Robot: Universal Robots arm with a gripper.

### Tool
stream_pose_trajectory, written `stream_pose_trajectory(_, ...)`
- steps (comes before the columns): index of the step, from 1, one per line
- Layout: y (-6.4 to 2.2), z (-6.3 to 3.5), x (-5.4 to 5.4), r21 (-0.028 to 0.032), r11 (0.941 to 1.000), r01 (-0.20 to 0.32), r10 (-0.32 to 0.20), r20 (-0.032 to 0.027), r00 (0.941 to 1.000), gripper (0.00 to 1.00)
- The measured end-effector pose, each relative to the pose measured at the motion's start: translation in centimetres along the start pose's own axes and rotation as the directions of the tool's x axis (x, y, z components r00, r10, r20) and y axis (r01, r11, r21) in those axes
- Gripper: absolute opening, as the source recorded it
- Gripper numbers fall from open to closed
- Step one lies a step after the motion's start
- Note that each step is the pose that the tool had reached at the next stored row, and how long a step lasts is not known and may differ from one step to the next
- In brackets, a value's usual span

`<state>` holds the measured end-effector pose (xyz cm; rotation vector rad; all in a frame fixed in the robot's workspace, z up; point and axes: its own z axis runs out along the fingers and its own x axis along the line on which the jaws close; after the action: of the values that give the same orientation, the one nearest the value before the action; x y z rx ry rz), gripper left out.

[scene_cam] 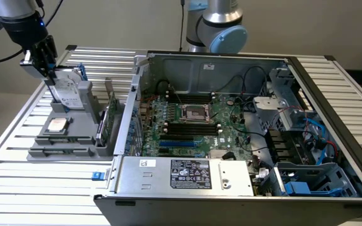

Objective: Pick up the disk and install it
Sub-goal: 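Pick up the disk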

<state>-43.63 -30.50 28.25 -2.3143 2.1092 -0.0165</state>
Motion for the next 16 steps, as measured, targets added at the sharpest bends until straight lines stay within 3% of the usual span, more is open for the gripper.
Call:
stream_pose_trajectory(9, 0.0, 0.0, 0.0, 0.0002, 0.9998, -0.02, 0.02, 0.0019, 0.9998, 0.48)
stream_pose_trajectory(13, 0.0, 0.0, 0.0, 0.0001, 0.9998, -0.021, 0.021, 0.0019, 0.9998, 0.34)
stream_pose_trajectory(16, 0.0, 0.0, 0.0, 0.0001, 0.9998, -0.021, 0.021, 0.0019, 0.9998, 0.33)
